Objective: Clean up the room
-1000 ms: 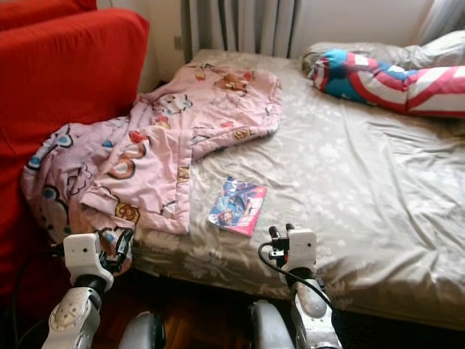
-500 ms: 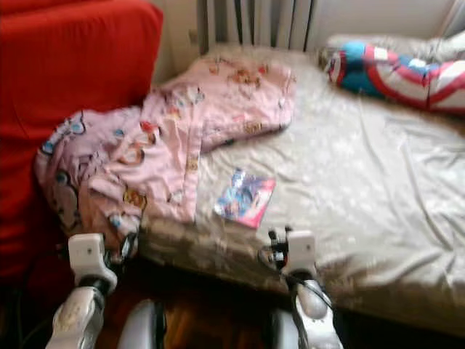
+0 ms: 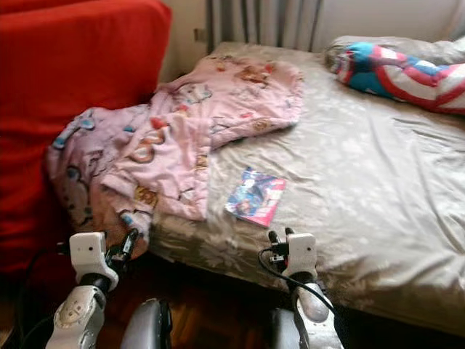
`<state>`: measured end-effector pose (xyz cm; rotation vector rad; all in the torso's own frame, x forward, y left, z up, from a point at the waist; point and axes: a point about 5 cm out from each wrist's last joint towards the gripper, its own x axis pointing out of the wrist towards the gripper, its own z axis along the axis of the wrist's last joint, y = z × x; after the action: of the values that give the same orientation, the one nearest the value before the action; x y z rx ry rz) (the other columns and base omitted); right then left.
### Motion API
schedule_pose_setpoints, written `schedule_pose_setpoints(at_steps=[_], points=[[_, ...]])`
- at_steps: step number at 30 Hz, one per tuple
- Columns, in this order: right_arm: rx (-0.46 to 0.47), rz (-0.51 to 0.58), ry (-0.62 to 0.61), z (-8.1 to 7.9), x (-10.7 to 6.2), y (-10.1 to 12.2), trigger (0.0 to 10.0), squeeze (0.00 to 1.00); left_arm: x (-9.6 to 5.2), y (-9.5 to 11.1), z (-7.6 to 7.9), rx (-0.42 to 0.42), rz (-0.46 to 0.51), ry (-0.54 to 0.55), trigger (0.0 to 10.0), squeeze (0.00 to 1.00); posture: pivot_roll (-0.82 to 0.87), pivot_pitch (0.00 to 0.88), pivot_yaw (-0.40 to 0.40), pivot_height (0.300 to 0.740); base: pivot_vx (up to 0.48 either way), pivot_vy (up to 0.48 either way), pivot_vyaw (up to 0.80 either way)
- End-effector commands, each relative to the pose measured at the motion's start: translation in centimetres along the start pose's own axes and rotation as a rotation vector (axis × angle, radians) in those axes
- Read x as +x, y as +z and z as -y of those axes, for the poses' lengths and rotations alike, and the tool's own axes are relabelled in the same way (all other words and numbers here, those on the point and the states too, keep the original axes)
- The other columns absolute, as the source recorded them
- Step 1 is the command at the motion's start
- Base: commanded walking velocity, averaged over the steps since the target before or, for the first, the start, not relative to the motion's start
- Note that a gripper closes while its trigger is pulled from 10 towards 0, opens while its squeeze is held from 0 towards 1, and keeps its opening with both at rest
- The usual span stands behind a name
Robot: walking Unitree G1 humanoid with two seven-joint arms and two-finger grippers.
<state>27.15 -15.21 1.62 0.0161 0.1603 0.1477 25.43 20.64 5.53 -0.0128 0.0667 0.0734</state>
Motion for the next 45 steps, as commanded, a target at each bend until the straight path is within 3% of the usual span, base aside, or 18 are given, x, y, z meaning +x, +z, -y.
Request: schedule_pose_setpoints(at_steps=[1, 45], points=[[0.015, 0.005, 0.011, -0.34, 0.14, 0.1, 10.0, 0.0, -0.01, 0.07, -0.13, 0.003, 0.002, 0.0, 10.0, 0.0, -0.09, 0.057, -0.033, 0.594, 0.266, 0.0, 0.0], [0.023, 0.002, -0.017, 0.11, 0.7, 0.42, 10.0, 0.0, 0.25, 0.56, -0.14, 0.02, 0.022, -0.013, 10.0, 0.0, -0.09, 0.078, -0.034, 0.594, 0.28, 0.0, 0.0]])
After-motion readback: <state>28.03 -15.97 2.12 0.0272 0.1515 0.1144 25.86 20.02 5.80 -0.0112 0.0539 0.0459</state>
